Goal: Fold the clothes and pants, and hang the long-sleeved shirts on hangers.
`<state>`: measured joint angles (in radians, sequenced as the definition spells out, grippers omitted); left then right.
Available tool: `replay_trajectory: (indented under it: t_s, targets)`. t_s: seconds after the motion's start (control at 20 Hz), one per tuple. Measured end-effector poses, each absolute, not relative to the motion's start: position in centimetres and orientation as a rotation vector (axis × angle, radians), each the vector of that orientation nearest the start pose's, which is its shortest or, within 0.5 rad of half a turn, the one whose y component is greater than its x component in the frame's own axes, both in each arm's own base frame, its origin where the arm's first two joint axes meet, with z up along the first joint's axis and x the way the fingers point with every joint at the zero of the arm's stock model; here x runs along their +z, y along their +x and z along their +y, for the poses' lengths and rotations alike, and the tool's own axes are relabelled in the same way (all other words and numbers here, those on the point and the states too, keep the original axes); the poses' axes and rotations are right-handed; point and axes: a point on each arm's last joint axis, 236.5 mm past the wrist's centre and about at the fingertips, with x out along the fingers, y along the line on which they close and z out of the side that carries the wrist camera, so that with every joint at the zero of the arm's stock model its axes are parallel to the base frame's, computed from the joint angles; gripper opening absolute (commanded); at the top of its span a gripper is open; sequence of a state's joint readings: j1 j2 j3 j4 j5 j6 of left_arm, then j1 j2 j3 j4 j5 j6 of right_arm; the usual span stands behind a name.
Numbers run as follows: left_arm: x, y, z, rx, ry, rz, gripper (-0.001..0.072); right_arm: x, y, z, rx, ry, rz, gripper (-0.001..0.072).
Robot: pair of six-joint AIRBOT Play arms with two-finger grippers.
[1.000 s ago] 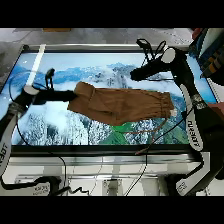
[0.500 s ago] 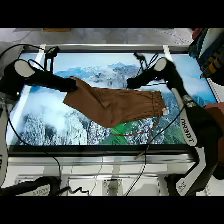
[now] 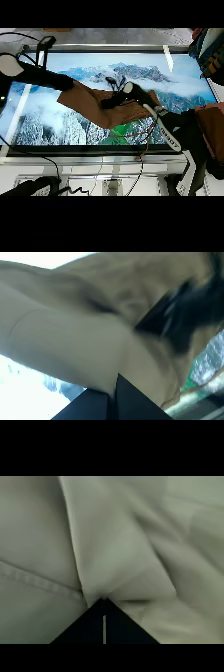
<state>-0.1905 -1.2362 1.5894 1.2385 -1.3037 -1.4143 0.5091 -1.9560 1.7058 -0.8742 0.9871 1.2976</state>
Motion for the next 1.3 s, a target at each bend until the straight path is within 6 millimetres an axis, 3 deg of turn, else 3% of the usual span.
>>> replay_trajectory:
  t_s: [0.15, 0.25, 0.35, 0.45, 0.55, 0.65, 0.9, 1.1, 1.25, 1.3]
  targets:
    - [20.1, 39.7, -15.3, -0.503, -0.002, 0.892, 0.0022, -5.6, 41.1, 42.4, 0.9, 0.182, 1.186, 0.0023]
    - [20.5, 39.6, -15.8, -0.519, -0.019, 0.881, 0.0022, -5.4, 40.5, 44.1, 0.914, 0.192, 1.161, 0.0023]
    - [20.4, 39.4, -16.6, -0.548, -0.049, 0.888, 0.0022, -5.2, 40.7, 44.7, 0.911, 0.205, 1.14, 0.0023]
    - [19.7, 39.2, -17.8, -0.583, -0.066, 0.915, 0.0022, -4.9, 41.8, 43.7, 0.88, 0.228, 1.133, 0.0023]
    - [18.2, 38.9, -19.3, -0.619, -0.068, 0.959, 0.0022, -4.4, 43.9, 41.3, 0.83, 0.244, 1.124, 0.0024]
    - [16.3, 38.7, -21.4, -0.668, -0.047, 1.005, 0.0021, -3.4, 46.2, 37.5, 0.775, 0.253, 1.116, 0.0024]
    - [9.7, 40.2, -30.1, -0.795, 0.047, 1.006, 0.0021, 0.7, 51.0, 26.2, 0.628, 0.31, 1.081, 0.0024]
    - [5.3, 39.7, -38.3, -0.879, 0.087, 0.942, 0.0021, 4.2, 52.5, 18.1, 0.527, 0.334, 1.046, 0.0025]
    - [3.8, 39.2, -43.3, -0.928, 0.13, 0.829, 0.0023, 6.0, 52.4, 14.0, 0.477, 0.339, 1.033, 0.0024]
    - [3.6, 39.2, -44.6, -0.936, 0.141, 0.788, 0.0056, 6.2, 52.3, 12.9, 0.463, 0.335, 1.035, 0.0025]
